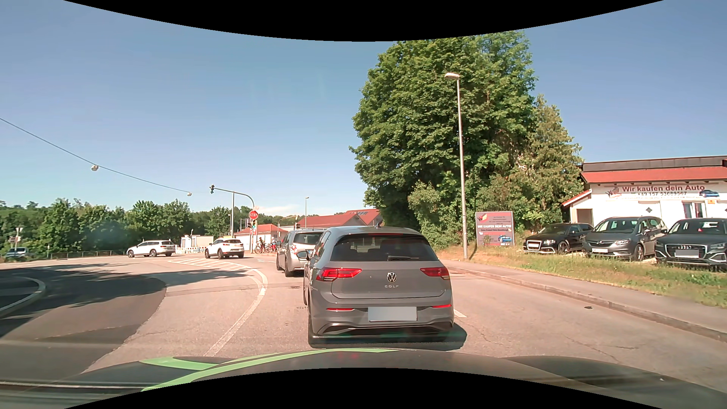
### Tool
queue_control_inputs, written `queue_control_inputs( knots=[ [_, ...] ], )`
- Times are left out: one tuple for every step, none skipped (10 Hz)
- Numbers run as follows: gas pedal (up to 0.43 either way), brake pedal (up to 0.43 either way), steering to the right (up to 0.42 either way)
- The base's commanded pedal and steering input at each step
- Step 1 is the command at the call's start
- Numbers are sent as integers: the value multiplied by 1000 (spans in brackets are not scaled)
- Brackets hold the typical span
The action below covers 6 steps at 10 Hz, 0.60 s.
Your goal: Follow the waypoints while adhering to traffic rules and regulations
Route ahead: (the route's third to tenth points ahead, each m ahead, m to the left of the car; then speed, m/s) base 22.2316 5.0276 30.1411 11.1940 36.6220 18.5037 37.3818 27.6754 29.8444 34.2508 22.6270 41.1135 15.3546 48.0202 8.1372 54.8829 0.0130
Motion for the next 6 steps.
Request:
queue_control_inputs(
  knots=[
    [0,0,-31],
    [0,0,-31],
    [0,0,-31],
    [0,0,-31],
    [0,0,-31],
    [0,0,-31]
  ],
)
